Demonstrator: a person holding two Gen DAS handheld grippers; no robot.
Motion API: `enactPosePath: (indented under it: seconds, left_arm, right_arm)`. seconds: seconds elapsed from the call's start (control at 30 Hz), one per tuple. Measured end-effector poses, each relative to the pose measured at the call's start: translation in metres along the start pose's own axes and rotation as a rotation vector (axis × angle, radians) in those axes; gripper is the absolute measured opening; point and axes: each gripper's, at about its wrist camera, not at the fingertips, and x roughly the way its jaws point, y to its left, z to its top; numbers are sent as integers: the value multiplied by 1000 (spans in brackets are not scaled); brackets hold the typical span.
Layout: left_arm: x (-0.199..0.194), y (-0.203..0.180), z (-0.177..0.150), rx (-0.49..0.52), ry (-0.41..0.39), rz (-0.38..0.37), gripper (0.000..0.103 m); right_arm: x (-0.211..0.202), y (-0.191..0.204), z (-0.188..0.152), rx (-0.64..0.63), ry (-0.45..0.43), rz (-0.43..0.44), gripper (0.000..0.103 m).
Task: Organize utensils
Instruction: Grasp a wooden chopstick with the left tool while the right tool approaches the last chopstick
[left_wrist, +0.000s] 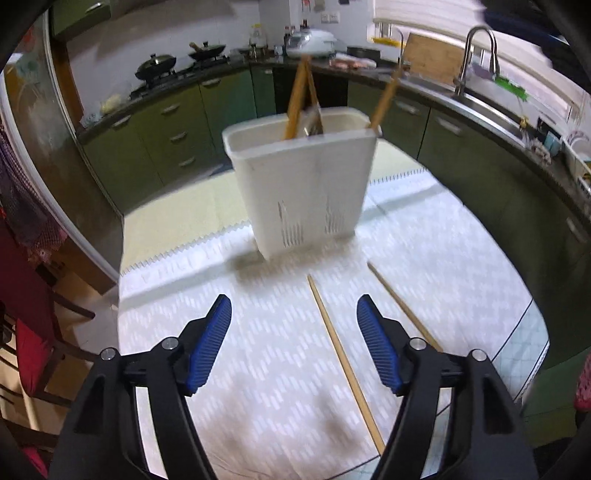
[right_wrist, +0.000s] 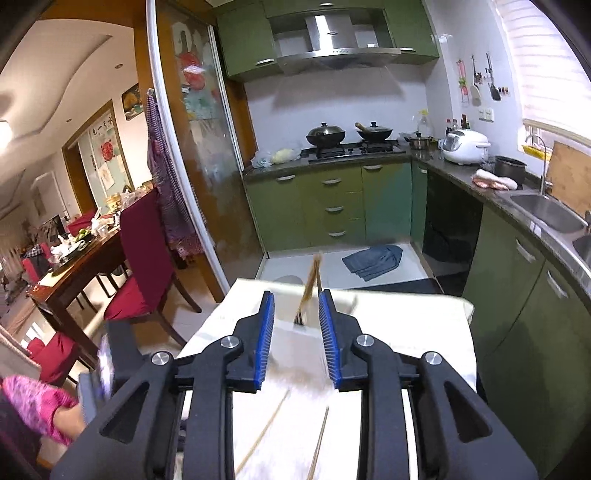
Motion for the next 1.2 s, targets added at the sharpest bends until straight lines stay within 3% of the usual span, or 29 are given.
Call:
enactPosePath:
  seconds: [0.07, 0.23, 0.4, 0.8, 1.03, 1.2]
  left_arm:
    - [10, -8, -7, 9, 31, 6, 67]
    - [28, -20, -19, 19, 80, 24, 67]
    - [51, -25, -23, -26, 149, 10, 67]
    - [105, -15, -13, -192, 293, 41, 67]
    - [119, -12, -13, -220, 337, 51, 52]
    - [126, -15, -9, -223, 349, 50, 48]
  right_arm:
    - [-14, -4, -22, 10, 8, -17, 36]
    - [-32, -35, -80, 71, 67, -70, 39]
    - [-36, -67, -116, 134, 125, -111, 40]
    - [-11, -70, -137, 132, 203, -85, 43]
    - [-3, -71, -135, 141, 205, -68, 43]
    - [-2, -72, -135, 144, 210, -64, 43]
